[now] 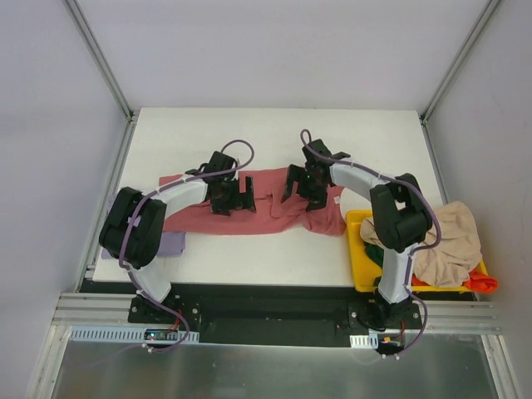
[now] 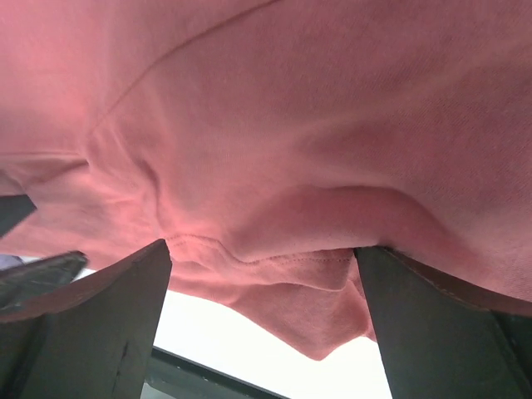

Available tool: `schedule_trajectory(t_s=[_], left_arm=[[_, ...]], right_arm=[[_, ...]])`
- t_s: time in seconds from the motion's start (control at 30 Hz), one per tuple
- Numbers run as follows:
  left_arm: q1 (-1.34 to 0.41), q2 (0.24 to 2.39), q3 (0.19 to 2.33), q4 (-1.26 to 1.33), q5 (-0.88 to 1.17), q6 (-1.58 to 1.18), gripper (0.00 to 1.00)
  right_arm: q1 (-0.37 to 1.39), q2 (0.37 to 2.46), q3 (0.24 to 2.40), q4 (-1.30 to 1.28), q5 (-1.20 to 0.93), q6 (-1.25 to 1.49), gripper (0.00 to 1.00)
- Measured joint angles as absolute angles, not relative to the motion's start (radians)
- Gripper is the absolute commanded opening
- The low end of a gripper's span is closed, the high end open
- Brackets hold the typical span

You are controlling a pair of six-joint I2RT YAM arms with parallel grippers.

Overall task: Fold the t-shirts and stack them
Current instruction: Rotate the tshirt 90 degrees

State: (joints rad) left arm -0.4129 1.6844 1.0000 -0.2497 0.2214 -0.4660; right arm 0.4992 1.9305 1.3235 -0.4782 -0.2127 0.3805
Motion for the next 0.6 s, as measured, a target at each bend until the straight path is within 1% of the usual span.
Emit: schedule_trajectory(t_s=[0.23,0.47,0.6], left_arm=[[-0.452,1.782,1.112,-0.25,0.226,-0.485,0.99],[-0.488,1.78,1.131,-0.249,0.226,-0.482,0.99],[-0.49,1.74,1.129,-0.252,0.199,-0.474,0.99]], right_arm=[[0.414,2.046,1.497,-0.545,-0.255,0.332,0.96],[0.286,2.145,1.653,-0.624,-0.298,0.293,0.96],[0.215,2.205,1.749,-0.672,-0.323,0.272,0.96]])
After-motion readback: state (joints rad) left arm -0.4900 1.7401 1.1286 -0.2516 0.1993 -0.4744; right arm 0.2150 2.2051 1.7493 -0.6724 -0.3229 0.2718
